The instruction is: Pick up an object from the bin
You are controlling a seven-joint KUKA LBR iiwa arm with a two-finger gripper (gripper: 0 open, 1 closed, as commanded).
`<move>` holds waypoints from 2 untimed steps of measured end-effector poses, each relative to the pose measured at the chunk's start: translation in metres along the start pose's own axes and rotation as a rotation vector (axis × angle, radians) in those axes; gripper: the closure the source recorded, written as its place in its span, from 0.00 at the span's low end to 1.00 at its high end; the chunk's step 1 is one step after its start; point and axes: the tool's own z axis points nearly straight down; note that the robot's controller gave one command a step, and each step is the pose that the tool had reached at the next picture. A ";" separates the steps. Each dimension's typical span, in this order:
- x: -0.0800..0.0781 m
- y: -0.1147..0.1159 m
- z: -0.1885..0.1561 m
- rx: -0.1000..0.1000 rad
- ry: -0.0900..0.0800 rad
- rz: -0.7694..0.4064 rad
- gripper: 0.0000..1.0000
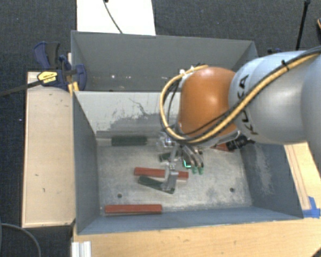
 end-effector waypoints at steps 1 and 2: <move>-0.003 -0.020 0.086 0.001 -0.002 -0.160 0.00; -0.029 -0.010 0.035 -0.001 -0.015 -0.158 0.00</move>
Offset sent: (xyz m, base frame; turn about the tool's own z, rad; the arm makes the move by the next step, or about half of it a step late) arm 0.0031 -0.0194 -0.0839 -0.1611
